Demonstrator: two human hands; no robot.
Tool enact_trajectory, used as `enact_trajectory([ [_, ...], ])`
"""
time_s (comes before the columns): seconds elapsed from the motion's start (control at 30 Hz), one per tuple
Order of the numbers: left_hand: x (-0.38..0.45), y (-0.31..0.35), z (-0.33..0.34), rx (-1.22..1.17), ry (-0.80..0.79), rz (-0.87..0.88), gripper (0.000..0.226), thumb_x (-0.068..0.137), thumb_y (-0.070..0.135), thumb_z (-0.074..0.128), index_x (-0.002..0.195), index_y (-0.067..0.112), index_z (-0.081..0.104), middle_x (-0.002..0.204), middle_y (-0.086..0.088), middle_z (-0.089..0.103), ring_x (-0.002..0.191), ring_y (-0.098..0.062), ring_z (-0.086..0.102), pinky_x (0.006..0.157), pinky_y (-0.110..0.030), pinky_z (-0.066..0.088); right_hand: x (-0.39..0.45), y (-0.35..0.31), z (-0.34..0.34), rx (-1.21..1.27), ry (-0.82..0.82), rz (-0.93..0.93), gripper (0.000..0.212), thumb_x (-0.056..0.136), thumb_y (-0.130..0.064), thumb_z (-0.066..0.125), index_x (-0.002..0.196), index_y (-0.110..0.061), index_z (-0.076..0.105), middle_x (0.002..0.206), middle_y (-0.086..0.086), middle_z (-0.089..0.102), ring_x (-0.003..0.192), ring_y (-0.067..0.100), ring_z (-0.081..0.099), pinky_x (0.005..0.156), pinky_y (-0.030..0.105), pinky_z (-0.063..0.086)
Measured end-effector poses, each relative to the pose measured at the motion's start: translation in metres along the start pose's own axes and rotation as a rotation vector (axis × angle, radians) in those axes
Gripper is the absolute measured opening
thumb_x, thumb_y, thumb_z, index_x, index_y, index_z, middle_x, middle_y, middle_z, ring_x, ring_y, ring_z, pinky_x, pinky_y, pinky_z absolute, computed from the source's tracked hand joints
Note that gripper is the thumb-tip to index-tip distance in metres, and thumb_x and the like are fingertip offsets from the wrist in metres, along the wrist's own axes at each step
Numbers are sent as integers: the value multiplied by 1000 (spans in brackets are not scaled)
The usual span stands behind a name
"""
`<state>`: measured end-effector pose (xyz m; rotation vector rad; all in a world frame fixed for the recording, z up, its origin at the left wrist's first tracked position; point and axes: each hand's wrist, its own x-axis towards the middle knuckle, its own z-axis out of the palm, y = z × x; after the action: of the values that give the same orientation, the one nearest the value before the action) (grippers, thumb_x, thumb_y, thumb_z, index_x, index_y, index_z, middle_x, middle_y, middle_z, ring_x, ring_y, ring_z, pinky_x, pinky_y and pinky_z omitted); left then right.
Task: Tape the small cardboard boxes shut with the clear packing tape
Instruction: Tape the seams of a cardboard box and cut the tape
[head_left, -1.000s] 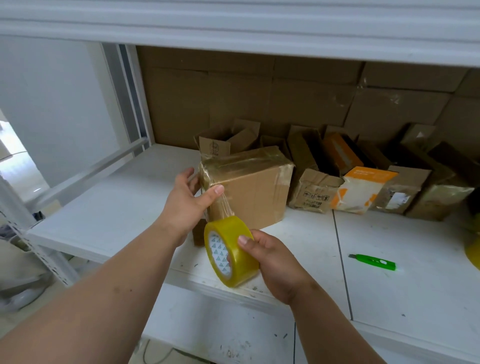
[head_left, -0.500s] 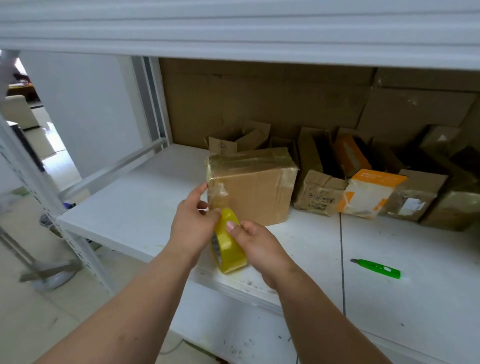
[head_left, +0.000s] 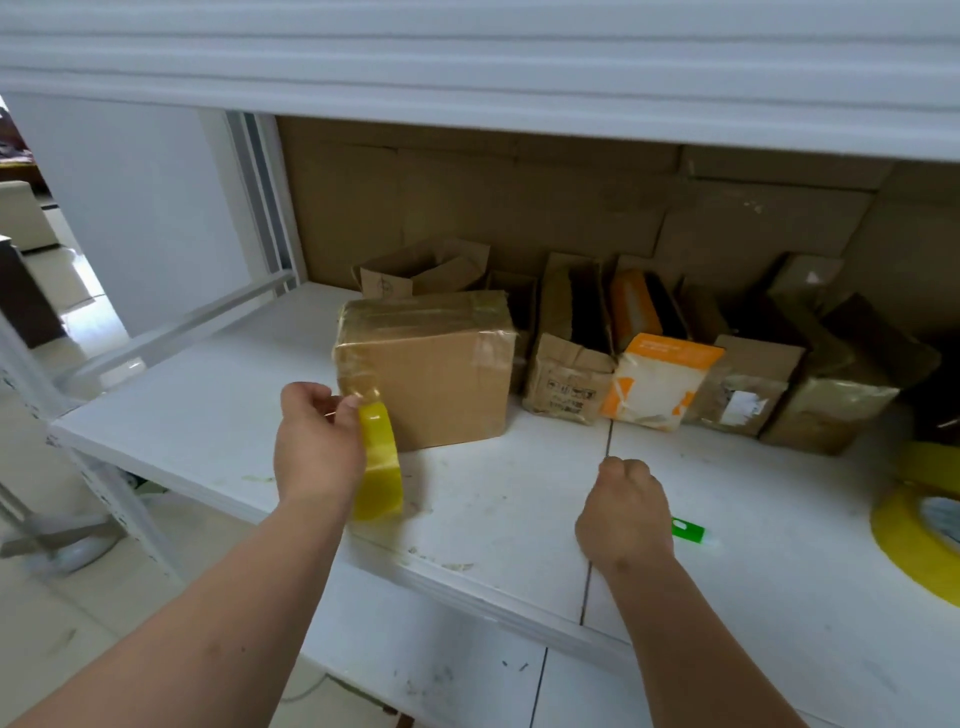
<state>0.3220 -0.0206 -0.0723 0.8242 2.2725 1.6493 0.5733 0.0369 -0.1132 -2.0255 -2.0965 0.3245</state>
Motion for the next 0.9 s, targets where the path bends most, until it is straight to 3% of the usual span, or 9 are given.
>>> enact_trajectory([
  [0.07, -4, 1, 2, 45, 8, 30, 15, 101, 30, 51, 105, 16, 55, 86, 5, 58, 86, -25, 54, 77, -34, 39, 0, 17, -1, -44, -19, 45, 30, 90, -10, 45, 120, -9, 49, 122, 12, 50, 113, 27, 51, 101, 36, 43],
  [0.17, -9, 2, 5, 104, -8, 74, 26, 103, 32, 43, 107, 13, 60, 95, -3, 60, 88, -27, 53, 78, -35, 41, 3, 33, -3, -71, -52, 68, 25, 93, -9, 46, 117, -9, 54, 119, 10, 48, 112, 26, 50, 92, 33, 46],
  [0.27, -15, 4, 7, 112, -51, 51, 31, 103, 32, 42, 122, 15, 60, 112, -4, 61, 97, -26, 55, 84, -37, 45, 7, 36, -8, -102, -73, 30, 14, 92, -4, 47, 98, -10, 58, 107, 7, 49, 107, 24, 53, 80, 28, 46],
  [0.33, -18, 6, 8, 97, -73, 30, 35, 102, 32, 43, 130, 17, 57, 125, -5, 60, 109, -29, 57, 93, -40, 46, 7, 32, -11, -143, -92, -43, 16, 91, -2, 46, 80, -13, 51, 90, 2, 43, 103, 23, 56, 74, 25, 43],
  [0.43, -17, 7, 7, 76, -98, 15, 39, 101, 33, 47, 136, 17, 56, 134, -5, 58, 119, -30, 56, 100, -43, 46, 6, 18, -4, -145, -107, -197, 18, 90, -2, 47, 102, -11, 59, 96, 2, 48, 100, 22, 57, 71, 25, 37],
  [0.53, -16, 7, 3, 54, -121, 9, 42, 100, 37, 50, 138, 20, 55, 136, -4, 56, 120, -29, 55, 101, -46, 47, -1, -1, -1, 51, -76, -256, 17, 97, -11, 46, 112, -17, 48, 99, 3, 59, 88, 23, 56, 73, 32, 44],
  [0.67, -12, 4, -2, -27, -132, -38, 41, 98, 40, 56, 137, 29, 51, 126, 3, 56, 110, -26, 56, 92, -43, 51, -11, -38, -15, 368, -49, -296, 13, 103, -29, 40, 98, -36, 30, 82, 1, 60, 77, 24, 61, 70, 42, 53],
  [0.8, -6, 2, -3, -141, -169, -61, 56, 94, 37, 63, 143, 28, 37, 122, 15, 50, 109, -21, 54, 91, -38, 48, -19, -75, -30, 610, -131, -411, 12, 102, -34, 44, 97, -41, 36, 85, -4, 60, 75, 24, 66, 70, 44, 54],
  [0.9, 2, -3, -6, -221, -196, -92, 67, 92, 33, 68, 148, 26, 32, 125, 13, 53, 112, -18, 53, 95, -37, 46, -17, -100, -30, 693, -182, -452, 16, 100, -25, 50, 99, -41, 49, 83, -12, 55, 73, 20, 61, 73, 42, 54],
])
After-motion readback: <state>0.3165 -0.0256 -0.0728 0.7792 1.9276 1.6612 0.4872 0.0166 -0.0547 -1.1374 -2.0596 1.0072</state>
